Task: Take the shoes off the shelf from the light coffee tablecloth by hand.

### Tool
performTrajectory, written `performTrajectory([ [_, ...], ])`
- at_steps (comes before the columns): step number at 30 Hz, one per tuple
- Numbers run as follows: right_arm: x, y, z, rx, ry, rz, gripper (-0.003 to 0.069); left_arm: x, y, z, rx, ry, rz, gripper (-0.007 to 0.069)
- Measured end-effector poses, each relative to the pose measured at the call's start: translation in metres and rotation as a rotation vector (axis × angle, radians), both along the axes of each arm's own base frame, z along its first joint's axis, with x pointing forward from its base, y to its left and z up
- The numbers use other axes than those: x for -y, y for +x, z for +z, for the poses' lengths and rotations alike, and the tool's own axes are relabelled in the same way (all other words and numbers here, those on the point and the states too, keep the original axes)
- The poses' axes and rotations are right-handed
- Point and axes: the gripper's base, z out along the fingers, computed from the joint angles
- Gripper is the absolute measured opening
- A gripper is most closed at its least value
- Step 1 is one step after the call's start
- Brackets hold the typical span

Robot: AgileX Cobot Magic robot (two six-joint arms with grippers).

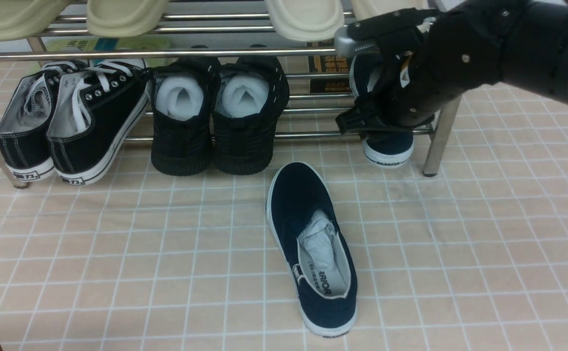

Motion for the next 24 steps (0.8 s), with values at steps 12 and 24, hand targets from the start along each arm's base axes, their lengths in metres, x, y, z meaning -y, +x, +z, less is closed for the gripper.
performTrajectory([
  [12,0.012,0.03,-0.016,0.104,0.049,-0.061,0.043,0.0,0.0,0.0,0.0,0.001,0.0,0.024],
  [24,0.003,0.042,-0.044,0.111,0.057,-0.041,0.0393,0.0,0.0,0.0,0.0,0.001,0.0,0.024],
])
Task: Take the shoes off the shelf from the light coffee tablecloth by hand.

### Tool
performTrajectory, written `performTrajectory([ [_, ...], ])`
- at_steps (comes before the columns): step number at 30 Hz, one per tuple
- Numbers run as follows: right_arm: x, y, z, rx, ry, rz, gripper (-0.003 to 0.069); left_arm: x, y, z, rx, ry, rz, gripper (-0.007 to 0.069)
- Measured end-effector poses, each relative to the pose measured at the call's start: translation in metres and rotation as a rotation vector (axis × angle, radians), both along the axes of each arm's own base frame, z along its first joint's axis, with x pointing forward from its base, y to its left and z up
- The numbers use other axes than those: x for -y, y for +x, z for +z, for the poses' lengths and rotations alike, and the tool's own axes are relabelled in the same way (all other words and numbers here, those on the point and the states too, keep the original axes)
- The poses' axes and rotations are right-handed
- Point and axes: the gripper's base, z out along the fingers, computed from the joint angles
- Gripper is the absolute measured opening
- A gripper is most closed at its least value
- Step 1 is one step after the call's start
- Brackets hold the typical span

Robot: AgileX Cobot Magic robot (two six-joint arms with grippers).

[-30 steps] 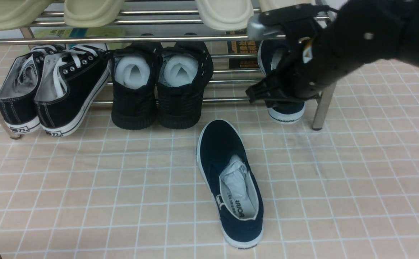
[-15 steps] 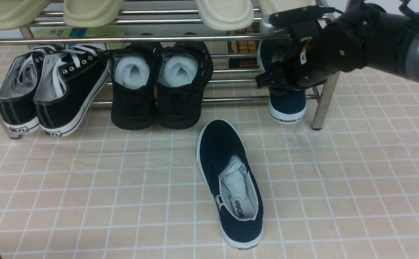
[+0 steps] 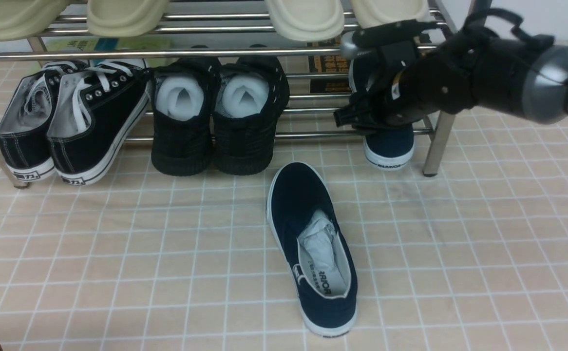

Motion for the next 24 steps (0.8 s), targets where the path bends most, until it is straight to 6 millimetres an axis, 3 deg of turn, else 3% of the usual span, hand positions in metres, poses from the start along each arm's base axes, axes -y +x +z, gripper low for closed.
performTrajectory([
  [5,-0.001,0.002,-0.005,-0.001,-0.01,0.005,0.0294,0.0,0.0,0.0,0.0,0.0,0.0,0.024],
  [8,-0.001,0.001,-0.004,-0.002,-0.011,0.005,0.009,0.0,0.0,0.0,0.0,0.0,0.0,0.024],
  [10,0.001,-0.001,0.0,-0.018,-0.017,-0.003,0.0022,0.0,0.0,0.0,0.0,0.0,0.0,0.024],
  [15,0.008,-0.019,0.022,-0.098,-0.039,-0.019,0.0021,0.0,0.0,0.0,0.0,0.0,0.0,0.024],
  [16,0.014,-0.033,0.043,-0.123,-0.048,-0.007,0.0021,0.0,0.0,0.0,0.0,0.0,0.0,0.024],
  [20,0.02,-0.063,0.078,-0.165,-0.058,0.061,0.0021,0.0,0.0,0.0,0.0,0.0,0.0,0.024],
  [24,0.025,-0.088,0.096,-0.238,-0.093,0.145,0.0021,0.0,0.0,0.0,0.0,0.0,0.0,0.0239],
])
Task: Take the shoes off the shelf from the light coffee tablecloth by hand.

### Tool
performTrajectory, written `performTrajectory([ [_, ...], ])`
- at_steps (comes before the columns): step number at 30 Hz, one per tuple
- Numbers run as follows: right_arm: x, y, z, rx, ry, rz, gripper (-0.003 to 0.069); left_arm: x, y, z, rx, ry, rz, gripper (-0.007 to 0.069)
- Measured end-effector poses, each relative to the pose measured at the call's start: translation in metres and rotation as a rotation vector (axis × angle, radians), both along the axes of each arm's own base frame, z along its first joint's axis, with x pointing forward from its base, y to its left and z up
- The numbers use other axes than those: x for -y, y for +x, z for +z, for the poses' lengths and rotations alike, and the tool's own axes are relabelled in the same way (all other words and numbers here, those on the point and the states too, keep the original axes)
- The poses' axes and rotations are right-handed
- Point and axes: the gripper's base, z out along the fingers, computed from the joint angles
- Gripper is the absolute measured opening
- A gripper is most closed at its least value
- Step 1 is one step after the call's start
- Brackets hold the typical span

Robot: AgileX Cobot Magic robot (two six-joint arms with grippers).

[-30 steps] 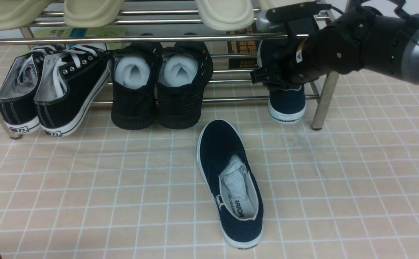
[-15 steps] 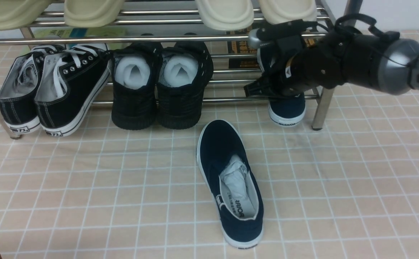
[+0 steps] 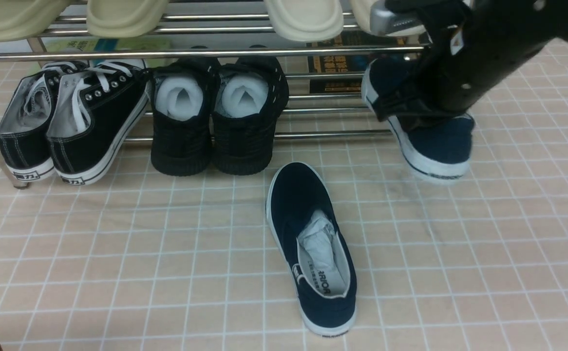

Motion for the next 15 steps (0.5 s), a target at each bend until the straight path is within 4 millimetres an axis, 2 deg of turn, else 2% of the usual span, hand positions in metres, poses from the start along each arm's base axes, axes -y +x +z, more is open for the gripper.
performTrajectory([
  [5,0.002,-0.014,-0.006,-0.133,-0.03,0.037,0.0021,0.0,0.0,0.0,0.0,0.0,0.0,0.0239],
  [9,-0.003,-0.02,-0.024,-0.196,-0.023,0.052,0.0021,0.0,0.0,0.0,0.0,0.0,0.0,0.024],
  [15,-0.012,-0.027,-0.052,-0.2,0.012,0.063,0.0021,0.0,0.0,0.0,0.0,0.0,0.0,0.024],
])
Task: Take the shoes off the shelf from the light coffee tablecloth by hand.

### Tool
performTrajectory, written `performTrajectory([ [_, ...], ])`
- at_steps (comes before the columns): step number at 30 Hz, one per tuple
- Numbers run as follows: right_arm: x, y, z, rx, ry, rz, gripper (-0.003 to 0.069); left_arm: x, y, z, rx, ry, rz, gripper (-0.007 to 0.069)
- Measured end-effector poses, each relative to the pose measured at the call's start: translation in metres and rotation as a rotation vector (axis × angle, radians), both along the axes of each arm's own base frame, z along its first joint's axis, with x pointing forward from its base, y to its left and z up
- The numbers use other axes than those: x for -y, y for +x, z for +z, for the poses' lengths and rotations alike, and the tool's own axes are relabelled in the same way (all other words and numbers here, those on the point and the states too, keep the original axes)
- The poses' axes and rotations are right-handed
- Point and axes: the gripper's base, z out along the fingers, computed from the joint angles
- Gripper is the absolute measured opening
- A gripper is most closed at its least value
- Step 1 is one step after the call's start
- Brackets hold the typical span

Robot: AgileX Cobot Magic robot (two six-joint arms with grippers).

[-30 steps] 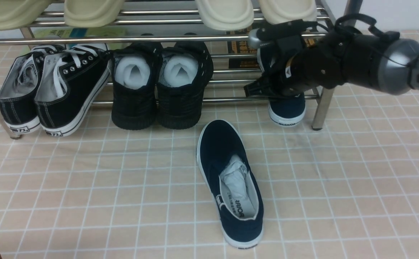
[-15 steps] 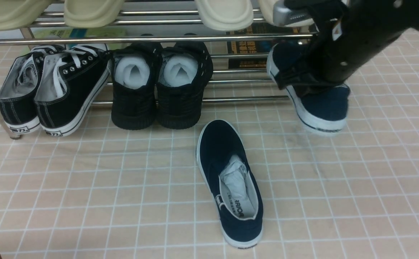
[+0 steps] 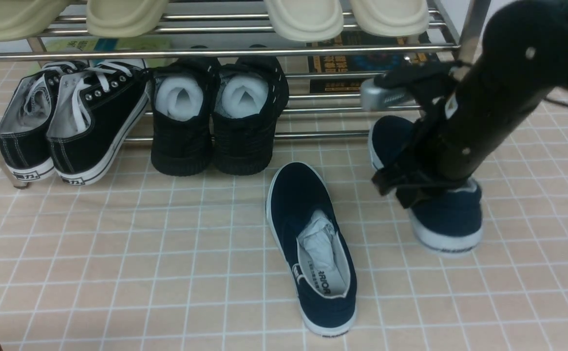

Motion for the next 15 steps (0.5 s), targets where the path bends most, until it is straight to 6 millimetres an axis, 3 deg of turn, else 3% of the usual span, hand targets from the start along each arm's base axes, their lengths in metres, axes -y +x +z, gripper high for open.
performTrajectory([
  [4,-0.0042,-0.0016,-0.0101,0.013,0.032,-0.007,0.0021,0.0,0.0,0.0,0.0,0.0,0.0,0.024],
  [15,-0.0061,-0.0096,-0.0137,-0.055,0.021,0.015,0.0021,0.0,0.0,0.0,0.0,0.0,0.0,0.024],
])
